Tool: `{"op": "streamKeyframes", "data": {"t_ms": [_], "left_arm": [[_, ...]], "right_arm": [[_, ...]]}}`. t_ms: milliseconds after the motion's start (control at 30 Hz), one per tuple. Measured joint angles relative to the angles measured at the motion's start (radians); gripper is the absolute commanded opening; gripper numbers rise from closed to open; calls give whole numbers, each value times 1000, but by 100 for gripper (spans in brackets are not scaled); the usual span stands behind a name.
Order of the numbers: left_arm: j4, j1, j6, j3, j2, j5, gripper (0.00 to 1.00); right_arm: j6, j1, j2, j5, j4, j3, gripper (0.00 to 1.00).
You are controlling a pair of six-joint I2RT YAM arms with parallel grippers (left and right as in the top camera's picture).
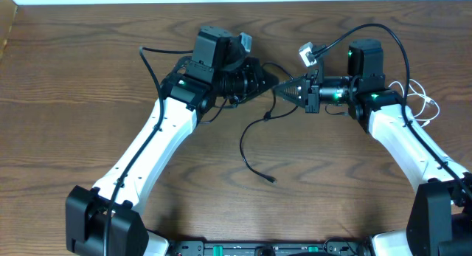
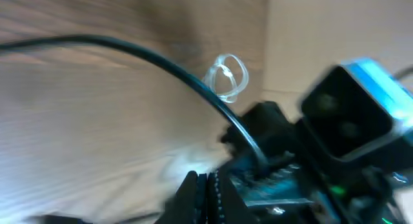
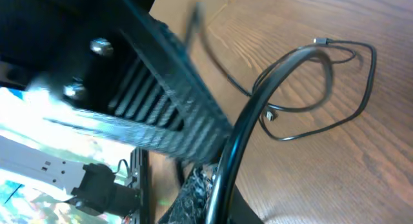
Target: Untangle cables
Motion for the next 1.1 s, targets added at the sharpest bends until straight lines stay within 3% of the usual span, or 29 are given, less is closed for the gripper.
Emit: {"op": "streamKeyframes", "data": {"t_ms": [233,567,833,1100], "left_arm": [[17,2,-41,0,0,71,7],[18,10,-44,0,0,127,8],[16,19,-43,0,0,162,7],[13,28,-43,0,0,177,8]], "right_arm": [[-7,1,0,-36,4,0,27],[-57,-10,0,-140,5,0,19],[-67,-21,0,-177,6,0,31],[-71,-57,0,-223,6,0,31]]}}
